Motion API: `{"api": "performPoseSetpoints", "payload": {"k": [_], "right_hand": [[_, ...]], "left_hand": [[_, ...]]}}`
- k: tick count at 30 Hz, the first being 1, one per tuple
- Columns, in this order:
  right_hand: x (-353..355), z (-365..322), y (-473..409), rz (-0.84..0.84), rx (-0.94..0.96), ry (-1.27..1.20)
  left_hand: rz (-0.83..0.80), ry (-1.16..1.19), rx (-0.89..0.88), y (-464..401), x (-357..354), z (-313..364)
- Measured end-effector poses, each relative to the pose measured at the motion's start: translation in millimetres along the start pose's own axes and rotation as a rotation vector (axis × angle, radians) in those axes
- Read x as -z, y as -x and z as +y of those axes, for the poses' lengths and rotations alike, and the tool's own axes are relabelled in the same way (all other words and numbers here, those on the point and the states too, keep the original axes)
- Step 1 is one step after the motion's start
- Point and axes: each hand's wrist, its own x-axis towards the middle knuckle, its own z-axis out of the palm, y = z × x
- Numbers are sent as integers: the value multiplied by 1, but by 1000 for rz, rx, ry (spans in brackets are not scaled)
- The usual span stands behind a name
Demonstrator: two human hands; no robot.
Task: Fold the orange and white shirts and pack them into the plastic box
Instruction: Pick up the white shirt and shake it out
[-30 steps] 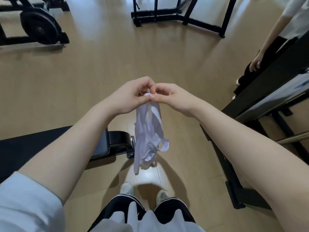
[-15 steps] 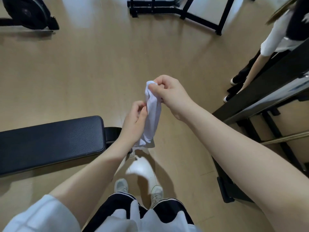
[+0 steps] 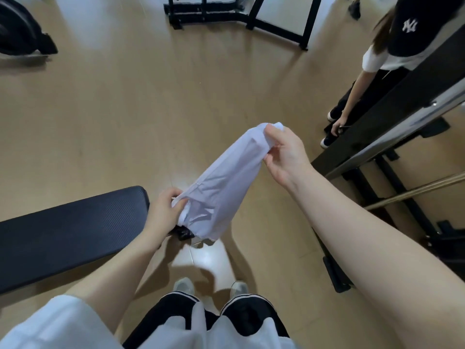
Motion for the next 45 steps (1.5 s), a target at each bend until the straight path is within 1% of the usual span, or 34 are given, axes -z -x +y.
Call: {"api": "performPoseSetpoints", "payload": {"k": [1, 3, 5, 7, 9, 11, 14, 15, 19, 21, 23, 25, 27, 29, 30, 32, 34, 36, 38, 40, 42, 43, 45], "right_hand": [[5, 4, -3, 41, 3, 158], [15, 19, -7, 69, -24, 516], [19, 35, -6, 84, -68, 749], [25, 50, -4, 112, -94, 808], [31, 63, -5, 84, -71, 776], [38, 71, -10, 67, -41, 818], [47, 73, -26, 96, -56, 871], [51, 72, -33, 94, -71, 931], [69, 71, -66, 92, -101, 1380], [80, 74, -86, 88, -121, 1538], [93, 74, -105, 102, -147, 1644], [103, 68, -118, 209, -196, 1662], [111, 62, -128, 276, -185, 1718], [117, 58, -138, 268, -118, 1763], [118, 57, -142, 253, -96, 1745], [118, 52, -149, 249, -113, 1595], [116, 44, -153, 304, -148, 1352], [113, 34, -154, 376, -94, 1224], [108, 26, -149, 404, -6, 1174], [98, 27, -137, 390, 23, 1129], [84, 44, -116, 353, -24, 1098], [75, 58, -105, 326, -60, 1100], [52, 95, -82, 262, -121, 1110]], "left_hand": [[-27, -28, -10, -4, 6, 0], [-84, -86, -55, -15, 19, 6], [-160, -135, -72, -33, 29, 12], [-214, -225, -102, -52, 33, 18], [-250, -274, -164, -69, 33, 24], [-288, -319, -202, -82, 29, 33], [-275, -414, -271, -101, 21, 47], [-242, -424, -287, -108, 19, 51], [-140, -372, -316, -137, 8, 60], [-115, -354, -311, -151, 1, 67], [-93, -375, -272, -167, -6, 72], [-65, -400, -186, -186, -12, 73], [-52, -470, -127, -205, -18, 74], [-58, -547, -92, -219, -26, 78], [-54, -565, -79, -225, -30, 82], [-35, -495, -45, -237, -36, 92], [-21, -312, -32, -249, -39, 103], [-5, -172, -51, -262, -35, 114], [6, -129, -126, -270, -24, 115], [2, -207, -238, -274, -9, 105], [-12, -422, -314, -271, 8, 83], [-24, -519, -331, -267, 17, 68], [-84, -622, -306, -258, 38, 32]]}}
